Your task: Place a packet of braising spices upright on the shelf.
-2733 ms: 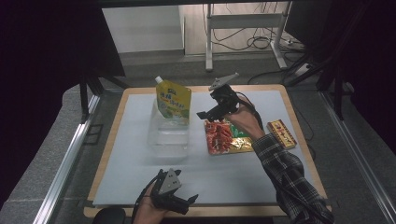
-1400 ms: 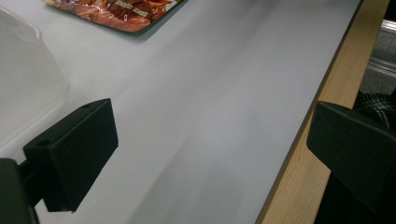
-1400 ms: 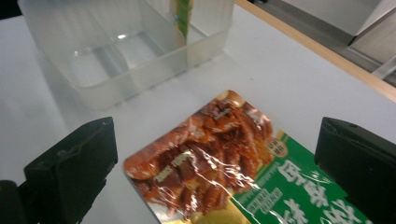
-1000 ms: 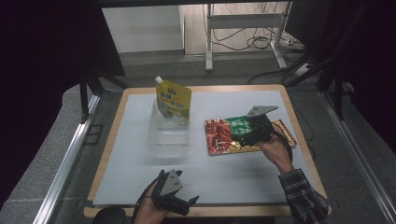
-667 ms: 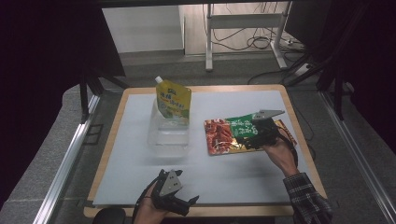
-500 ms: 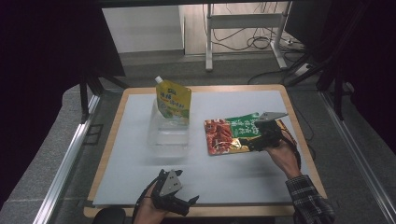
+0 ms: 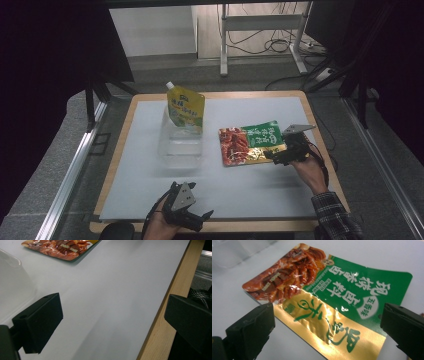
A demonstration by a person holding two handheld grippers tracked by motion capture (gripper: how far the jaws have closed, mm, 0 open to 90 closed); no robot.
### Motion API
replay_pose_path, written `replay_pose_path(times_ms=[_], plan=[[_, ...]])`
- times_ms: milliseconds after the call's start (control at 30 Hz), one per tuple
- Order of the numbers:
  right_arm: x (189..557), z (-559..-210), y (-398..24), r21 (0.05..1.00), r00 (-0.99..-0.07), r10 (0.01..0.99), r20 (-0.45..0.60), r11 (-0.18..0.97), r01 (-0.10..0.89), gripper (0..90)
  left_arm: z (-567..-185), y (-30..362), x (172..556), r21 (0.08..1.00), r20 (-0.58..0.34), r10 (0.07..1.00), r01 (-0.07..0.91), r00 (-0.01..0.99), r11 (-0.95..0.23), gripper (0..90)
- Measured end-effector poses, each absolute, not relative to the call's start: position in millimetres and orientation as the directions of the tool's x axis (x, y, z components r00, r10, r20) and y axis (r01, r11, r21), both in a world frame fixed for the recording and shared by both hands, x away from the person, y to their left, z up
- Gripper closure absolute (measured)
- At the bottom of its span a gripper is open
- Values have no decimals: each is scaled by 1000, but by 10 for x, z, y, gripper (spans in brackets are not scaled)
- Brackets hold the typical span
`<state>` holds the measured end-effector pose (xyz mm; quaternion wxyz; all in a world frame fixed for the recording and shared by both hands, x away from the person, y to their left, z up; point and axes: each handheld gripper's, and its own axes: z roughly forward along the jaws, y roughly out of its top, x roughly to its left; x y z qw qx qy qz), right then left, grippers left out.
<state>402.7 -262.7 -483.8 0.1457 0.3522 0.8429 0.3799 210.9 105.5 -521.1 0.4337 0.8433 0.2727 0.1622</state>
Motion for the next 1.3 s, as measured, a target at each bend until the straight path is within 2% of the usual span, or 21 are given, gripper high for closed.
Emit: replay_pose_path(times_ms=[700, 1300], plan=[[4136, -5126, -2803, 683, -653, 753, 75, 439, 584, 0, -5211, 1052, 2105, 821, 43, 598, 313, 801, -478, 16], [4169, -5201, -2805, 654, -657, 740, 140, 429, 623, 0, -5212, 1048, 2104, 820, 45, 595, 311, 803, -481, 16]])
